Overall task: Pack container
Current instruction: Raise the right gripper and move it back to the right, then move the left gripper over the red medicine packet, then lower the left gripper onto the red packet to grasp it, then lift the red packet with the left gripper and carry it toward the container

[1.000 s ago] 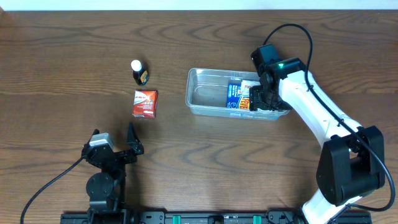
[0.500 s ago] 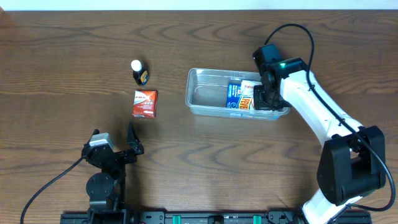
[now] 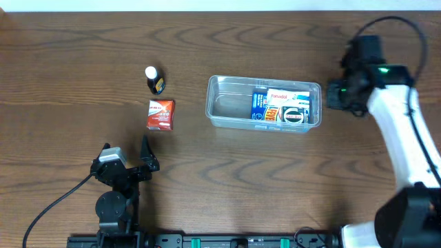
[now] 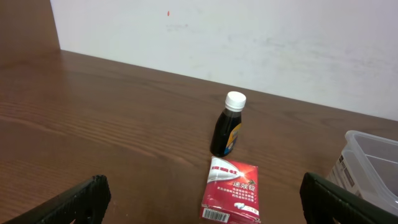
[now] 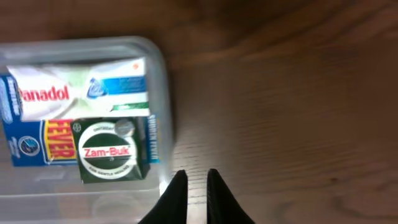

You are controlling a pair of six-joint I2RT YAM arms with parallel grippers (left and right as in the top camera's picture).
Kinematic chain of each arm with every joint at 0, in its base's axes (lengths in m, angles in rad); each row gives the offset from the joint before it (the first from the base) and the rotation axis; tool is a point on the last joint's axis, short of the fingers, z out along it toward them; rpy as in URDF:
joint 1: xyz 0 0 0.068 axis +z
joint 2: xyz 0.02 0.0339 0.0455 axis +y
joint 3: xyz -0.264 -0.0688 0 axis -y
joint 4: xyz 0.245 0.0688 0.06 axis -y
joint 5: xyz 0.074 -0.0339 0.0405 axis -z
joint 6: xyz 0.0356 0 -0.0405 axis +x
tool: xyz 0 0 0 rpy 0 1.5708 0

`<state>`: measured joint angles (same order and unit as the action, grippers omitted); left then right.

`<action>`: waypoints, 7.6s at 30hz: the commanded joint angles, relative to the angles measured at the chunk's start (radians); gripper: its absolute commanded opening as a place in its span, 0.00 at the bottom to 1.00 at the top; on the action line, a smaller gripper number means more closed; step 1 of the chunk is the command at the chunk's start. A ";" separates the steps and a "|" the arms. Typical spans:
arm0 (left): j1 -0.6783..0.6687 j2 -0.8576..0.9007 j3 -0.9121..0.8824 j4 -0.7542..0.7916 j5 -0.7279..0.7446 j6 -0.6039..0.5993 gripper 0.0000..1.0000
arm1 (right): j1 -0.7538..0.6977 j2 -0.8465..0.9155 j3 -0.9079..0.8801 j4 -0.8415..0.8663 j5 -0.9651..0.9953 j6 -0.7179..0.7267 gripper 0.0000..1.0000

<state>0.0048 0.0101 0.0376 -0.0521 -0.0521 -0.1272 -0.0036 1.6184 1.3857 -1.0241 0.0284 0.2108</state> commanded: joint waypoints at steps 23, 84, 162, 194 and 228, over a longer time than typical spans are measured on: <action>0.004 -0.006 -0.034 -0.013 -0.011 0.002 0.98 | -0.206 -0.012 0.002 -0.004 0.084 -0.036 0.99; -0.006 1.701 1.276 -0.858 0.201 0.031 0.98 | -0.206 -0.012 0.002 -0.005 0.084 -0.036 0.99; -0.121 1.802 1.213 -0.658 0.038 0.103 0.86 | -0.205 -0.012 0.002 -0.005 0.084 -0.036 0.99; -0.110 1.866 1.118 -0.531 0.036 0.099 0.86 | -0.205 -0.012 0.002 -0.005 0.084 -0.036 0.99; -0.111 1.866 1.096 -0.564 0.045 0.095 0.78 | -0.205 -0.012 0.002 -0.005 0.084 -0.036 0.99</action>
<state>-0.1112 1.8595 1.1389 -0.6071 -0.0067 -0.0265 -0.2054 1.6035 1.3846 -1.0283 0.1055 0.1818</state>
